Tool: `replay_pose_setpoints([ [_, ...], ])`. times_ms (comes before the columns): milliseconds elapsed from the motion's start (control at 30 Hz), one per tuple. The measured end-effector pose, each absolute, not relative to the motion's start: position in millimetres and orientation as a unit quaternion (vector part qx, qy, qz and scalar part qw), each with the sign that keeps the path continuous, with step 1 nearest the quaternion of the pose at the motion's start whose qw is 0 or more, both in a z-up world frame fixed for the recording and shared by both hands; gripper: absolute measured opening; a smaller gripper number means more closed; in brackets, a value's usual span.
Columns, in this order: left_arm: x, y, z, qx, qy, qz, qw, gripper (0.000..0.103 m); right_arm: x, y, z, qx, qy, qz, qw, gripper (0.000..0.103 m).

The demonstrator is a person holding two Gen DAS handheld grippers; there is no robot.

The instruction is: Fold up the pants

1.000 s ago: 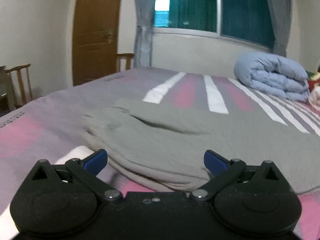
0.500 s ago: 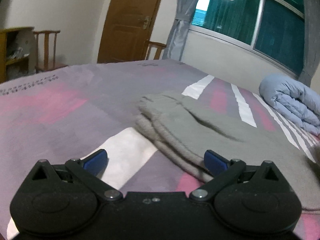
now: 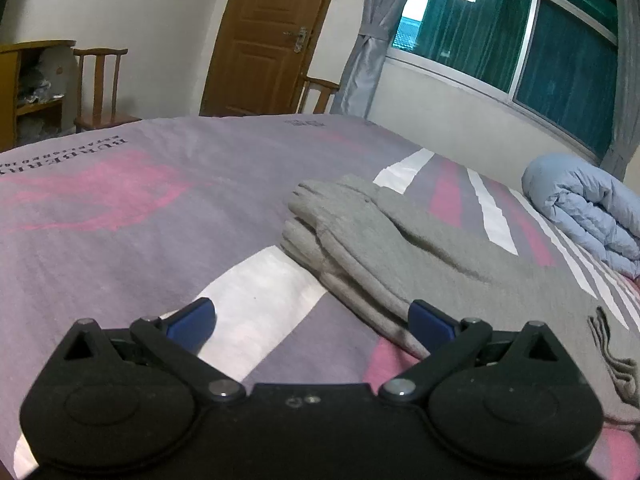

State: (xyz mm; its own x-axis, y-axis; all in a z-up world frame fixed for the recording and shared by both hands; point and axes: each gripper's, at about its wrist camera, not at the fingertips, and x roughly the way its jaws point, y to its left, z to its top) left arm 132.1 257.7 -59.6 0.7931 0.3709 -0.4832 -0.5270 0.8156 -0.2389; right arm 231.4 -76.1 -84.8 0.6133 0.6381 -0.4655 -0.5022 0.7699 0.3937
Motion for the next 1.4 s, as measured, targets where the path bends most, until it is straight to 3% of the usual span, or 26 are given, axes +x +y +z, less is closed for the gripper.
replay_pose_setpoints([
  [433,130,247,-59,-0.154,0.249,0.209,0.933,0.097,239,-41,-102,0.022,0.304,0.311,0.900,0.048],
  [533,130,248,-61,-0.157,0.253,0.208,0.932,0.097,238,-39,-104,0.011,0.302,0.306,0.903,0.030],
  [567,131,248,-61,-0.156,0.256,0.209,0.931,0.097,238,-42,-103,0.016,0.300,0.302,0.905,0.019],
  [633,133,247,-62,-0.153,0.259,0.209,0.930,0.097,236,-51,-96,0.034,0.290,0.304,0.907,0.015],
  [767,135,245,-64,-0.143,0.266,0.209,0.930,0.097,215,-63,-81,0.026,0.241,0.327,0.913,0.015],
  [833,136,243,-64,-0.136,0.270,0.211,0.930,0.097,213,-49,-97,-0.032,0.265,0.333,0.904,0.017],
  [867,137,243,-64,-0.134,0.272,0.212,0.929,0.097,214,-41,-108,-0.059,0.286,0.342,0.893,0.031],
  [933,136,242,-65,-0.131,0.273,0.212,0.929,0.097,206,-38,-112,-0.073,0.263,0.337,0.901,0.032],
  [1167,139,242,-65,-0.128,0.276,0.212,0.929,0.097,199,-66,-100,0.010,0.240,0.337,0.910,0.032],
  [1267,139,243,-66,-0.128,0.276,0.211,0.929,0.097,207,-80,-106,0.035,0.275,0.352,0.894,0.032],
  [1400,139,244,-66,-0.130,0.274,0.209,0.930,0.097,204,-111,-80,0.075,0.232,0.365,0.898,0.032],
])
